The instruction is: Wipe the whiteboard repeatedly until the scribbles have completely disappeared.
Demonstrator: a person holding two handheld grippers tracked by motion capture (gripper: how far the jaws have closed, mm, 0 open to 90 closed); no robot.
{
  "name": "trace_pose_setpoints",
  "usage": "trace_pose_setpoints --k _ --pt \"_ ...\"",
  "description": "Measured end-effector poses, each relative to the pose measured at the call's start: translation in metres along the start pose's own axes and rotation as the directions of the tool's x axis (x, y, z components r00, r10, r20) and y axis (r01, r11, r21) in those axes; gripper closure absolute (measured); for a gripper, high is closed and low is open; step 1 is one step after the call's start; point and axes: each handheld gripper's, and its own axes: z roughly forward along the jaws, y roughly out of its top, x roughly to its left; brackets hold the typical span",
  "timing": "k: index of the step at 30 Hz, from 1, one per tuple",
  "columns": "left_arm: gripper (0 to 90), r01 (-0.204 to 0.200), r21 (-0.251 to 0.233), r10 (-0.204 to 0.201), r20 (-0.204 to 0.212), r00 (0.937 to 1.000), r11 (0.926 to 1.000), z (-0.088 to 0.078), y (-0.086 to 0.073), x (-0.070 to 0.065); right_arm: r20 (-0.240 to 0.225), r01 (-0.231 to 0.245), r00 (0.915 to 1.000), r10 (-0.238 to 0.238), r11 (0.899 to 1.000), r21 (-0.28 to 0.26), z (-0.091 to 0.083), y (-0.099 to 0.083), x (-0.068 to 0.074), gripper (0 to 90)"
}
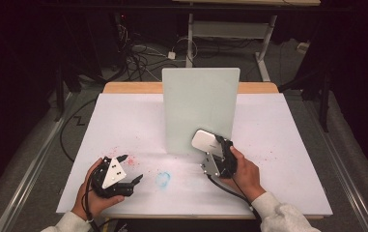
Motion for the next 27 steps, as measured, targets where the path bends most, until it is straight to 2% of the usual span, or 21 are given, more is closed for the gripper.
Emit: trace_pose_setpoints --k 3,4,7,8,10,12,16,21,23,27 --pt "19.4 0.001 -0.004 -0.001 -0.001 1.0 1.0 -0.001 0.0 0.0 0.006 -0.013 0.9999 0.013 1.0 -0.006 0.0 0.0 -0.004 31.1" --pt "19.5 0.003 -0.005 -0.003 0.0 1.0 1.0 -0.001 0.0 0.0 0.026 -0.023 0.9994 0.023 1.0 0.0 -0.001 -0.001 -0.006 31.1" --pt "19.4 0.001 -0.004 -0.001 -0.001 1.0 1.0 -0.001 0.0 0.0 0.058 -0.086 0.9947 0.085 0.996 0.006 -0.003 -0.009 -0.022 31.1" --pt "19.4 0.0 -0.003 0.0 -0.001 1.0 1.0 -0.001 0.0 0.0 0.065 -0.094 0.9935 0.093 0.996 0.009 -0.004 -0.011 -0.026 31.1" --pt "19.4 -0.001 -0.003 0.001 -0.001 1.0 1.0 0.0 0.0 0.0 0.069 -0.12 0.9905 0.119 0.993 0.015 -0.006 -0.018 -0.033 31.1" --pt "19.4 -0.002 0.001 0.002 0.001 1.0 1.0 0.0 0.0 0.0 0.066 -0.124 0.9903 0.122 0.992 0.021 -0.007 -0.023 -0.034 31.1" --pt "19.4 -0.003 0.001 0.003 0.001 1.0 1.0 0.0 0.001 -0.001 0.016 -0.069 0.9975 0.069 0.997 0.032 -0.007 -0.026 -0.024 31.1" --pt "19.4 0.0 0.001 0.0 0.0 1.0 1.0 0.0 0.0 0.0 -0.036 0.01 0.9993 -0.008 0.999 0.045 -0.008 -0.033 -0.01 31.1" --pt "19.4 -0.001 0.001 0.001 -0.001 1.0 1.0 0.0 0.0 0.0 -0.037 0.037 0.9987 -0.035 0.998 0.056 -0.009 -0.038 -0.009 31.2" --pt "19.4 -0.002 0.0 0.002 0.0 1.0 1.0 -0.001 0.0 0.0 -0.027 0.038 0.999 -0.036 0.996 0.079 -0.011 -0.047 -0.014 31.2"
